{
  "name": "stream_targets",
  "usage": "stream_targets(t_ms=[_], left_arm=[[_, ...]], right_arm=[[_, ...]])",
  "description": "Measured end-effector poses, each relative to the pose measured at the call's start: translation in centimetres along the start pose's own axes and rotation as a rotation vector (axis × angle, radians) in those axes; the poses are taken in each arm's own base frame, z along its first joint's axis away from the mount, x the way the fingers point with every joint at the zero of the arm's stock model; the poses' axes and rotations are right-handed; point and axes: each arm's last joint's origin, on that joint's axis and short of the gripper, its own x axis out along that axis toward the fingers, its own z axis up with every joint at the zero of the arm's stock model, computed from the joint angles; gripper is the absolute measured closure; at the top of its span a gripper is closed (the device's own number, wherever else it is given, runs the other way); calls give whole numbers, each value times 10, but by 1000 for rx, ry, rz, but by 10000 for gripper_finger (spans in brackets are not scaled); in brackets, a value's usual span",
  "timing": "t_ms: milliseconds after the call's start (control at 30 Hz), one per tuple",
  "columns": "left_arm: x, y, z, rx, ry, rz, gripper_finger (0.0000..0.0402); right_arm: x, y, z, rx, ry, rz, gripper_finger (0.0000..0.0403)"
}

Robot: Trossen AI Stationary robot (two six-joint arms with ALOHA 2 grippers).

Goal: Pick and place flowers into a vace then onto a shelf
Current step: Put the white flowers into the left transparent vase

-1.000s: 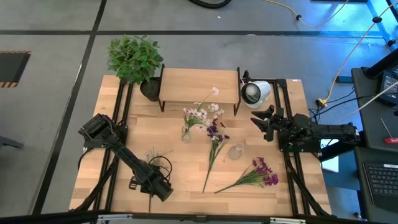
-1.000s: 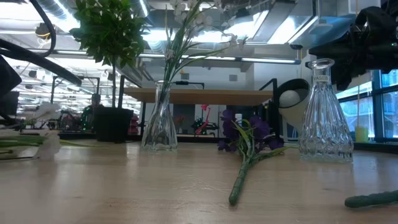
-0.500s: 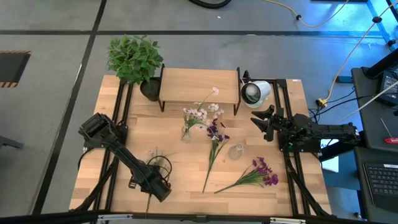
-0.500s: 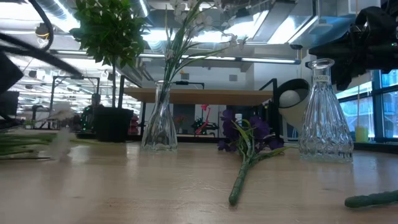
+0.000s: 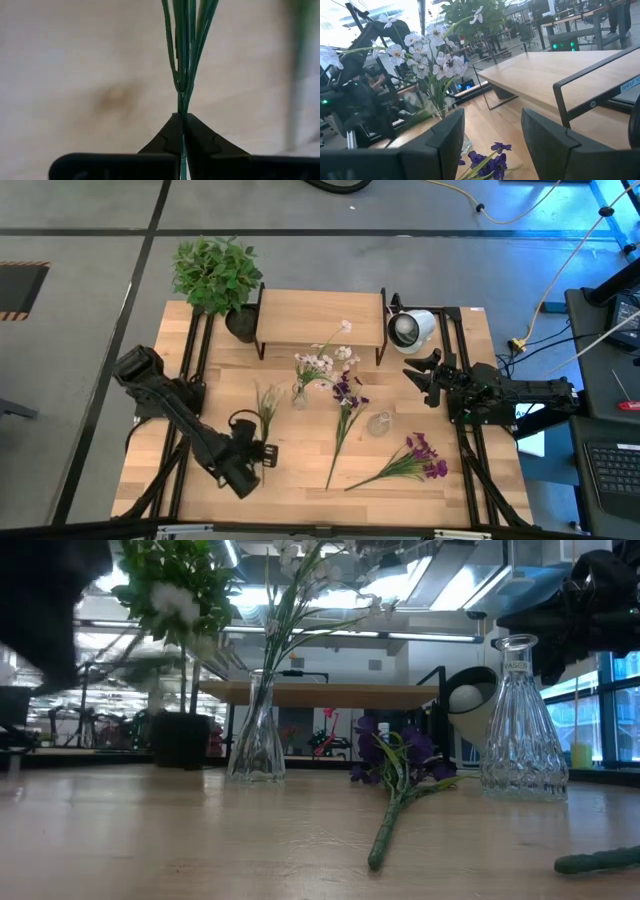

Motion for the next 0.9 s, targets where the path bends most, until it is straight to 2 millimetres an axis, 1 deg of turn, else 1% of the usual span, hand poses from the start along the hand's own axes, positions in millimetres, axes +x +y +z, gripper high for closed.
stream_targets(t_ms=[100,200,300,400,500,633,733,900], left_arm=[[-18,-1,8,20,-127,-152,398],[-33,0,16,67,-232,-252,398],[-48,-2,26,160,-386,-355,398],[-57,-4,36,271,-563,-404,398],[-62,-6,47,362,-691,-391,398],[-61,-12,63,440,-821,-325,398],[-55,-18,75,473,-895,-255,398],[-41,-30,95,532,-924,-121,398]], right_arm=[[0,0,1,2,-5,2,205],[0,0,1,4,-10,3,205],[0,0,2,6,-15,5,205],[0,1,2,7,-17,6,205],[0,1,2,7,-17,6,205],[0,1,2,7,-17,6,205],[0,1,2,7,-18,6,205],[0,1,2,5,-19,6,205]])
